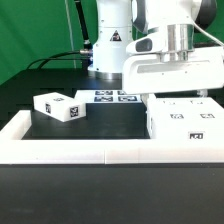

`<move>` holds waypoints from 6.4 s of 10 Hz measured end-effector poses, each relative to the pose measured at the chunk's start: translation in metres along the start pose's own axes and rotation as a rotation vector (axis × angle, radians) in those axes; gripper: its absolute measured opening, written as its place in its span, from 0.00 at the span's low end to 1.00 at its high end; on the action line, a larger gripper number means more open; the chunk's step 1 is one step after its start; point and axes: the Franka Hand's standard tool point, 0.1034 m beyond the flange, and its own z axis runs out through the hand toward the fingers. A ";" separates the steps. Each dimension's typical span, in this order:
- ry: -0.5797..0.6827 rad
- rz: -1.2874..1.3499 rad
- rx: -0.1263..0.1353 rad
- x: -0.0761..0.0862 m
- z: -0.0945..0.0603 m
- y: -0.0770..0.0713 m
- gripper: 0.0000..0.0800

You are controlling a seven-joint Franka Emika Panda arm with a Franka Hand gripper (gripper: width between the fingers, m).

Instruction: Assemble cabinet

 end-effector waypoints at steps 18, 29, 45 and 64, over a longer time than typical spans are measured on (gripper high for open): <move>-0.025 -0.115 -0.004 0.003 -0.007 0.012 0.00; -0.055 -0.128 0.012 0.047 -0.085 0.010 0.00; -0.111 -0.137 0.027 0.082 -0.114 0.005 0.00; -0.156 -0.364 0.022 0.010 -0.102 0.100 1.00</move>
Offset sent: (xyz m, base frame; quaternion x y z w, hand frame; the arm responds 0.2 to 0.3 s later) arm 0.0103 -0.0011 -0.0202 0.0055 0.0267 0.0027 0.9996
